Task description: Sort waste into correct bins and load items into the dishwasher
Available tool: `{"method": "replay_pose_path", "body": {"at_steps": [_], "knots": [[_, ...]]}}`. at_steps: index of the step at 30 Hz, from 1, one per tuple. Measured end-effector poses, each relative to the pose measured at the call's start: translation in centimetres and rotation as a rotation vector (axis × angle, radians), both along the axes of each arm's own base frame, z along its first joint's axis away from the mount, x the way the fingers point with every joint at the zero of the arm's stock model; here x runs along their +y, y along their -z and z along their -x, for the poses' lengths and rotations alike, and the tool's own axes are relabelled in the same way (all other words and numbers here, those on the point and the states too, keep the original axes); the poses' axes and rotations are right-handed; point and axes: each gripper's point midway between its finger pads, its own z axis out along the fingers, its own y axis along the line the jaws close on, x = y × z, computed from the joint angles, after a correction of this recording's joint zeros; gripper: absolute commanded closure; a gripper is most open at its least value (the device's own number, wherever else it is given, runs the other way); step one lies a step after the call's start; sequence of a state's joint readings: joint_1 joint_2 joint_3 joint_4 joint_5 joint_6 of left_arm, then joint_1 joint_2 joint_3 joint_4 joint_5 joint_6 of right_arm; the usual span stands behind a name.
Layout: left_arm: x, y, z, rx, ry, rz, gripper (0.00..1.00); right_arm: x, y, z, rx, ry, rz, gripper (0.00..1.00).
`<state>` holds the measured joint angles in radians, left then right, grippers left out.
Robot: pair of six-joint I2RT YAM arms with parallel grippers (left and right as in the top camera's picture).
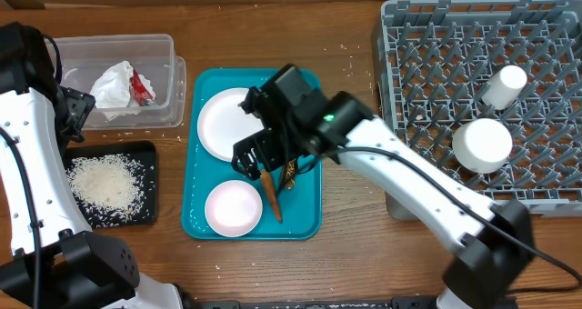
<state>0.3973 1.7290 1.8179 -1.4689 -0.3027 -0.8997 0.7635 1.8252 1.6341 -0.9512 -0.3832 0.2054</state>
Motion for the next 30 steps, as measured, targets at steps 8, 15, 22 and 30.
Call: {"method": "replay_pose_path", "body": {"at_steps": [8, 15, 22, 30], "knots": [[-4.4, 1.1, 0.6, 0.014, 0.065, 0.241, 0.0, -3.0, 4.5, -3.3, 0.014, 0.325, 0.211, 0.0], [-12.7, 0.7, -2.9, -0.078, 0.564, 0.46, 0.02, -8.8, 2.4, -7.1, -0.009, 0.545, 0.314, 0.0], [-24.0, 0.4, -3.8, -0.039, 1.062, 0.463, 0.0, -18.9, -1.6, -15.2, -0.041, 0.897, 0.248, 0.0], [-34.2, 0.6, -1.7, 0.005, 1.421, 0.38, 0.0, -36.1, -1.6, -18.3, 0.001, 1.291, 0.275, 0.0]]}}
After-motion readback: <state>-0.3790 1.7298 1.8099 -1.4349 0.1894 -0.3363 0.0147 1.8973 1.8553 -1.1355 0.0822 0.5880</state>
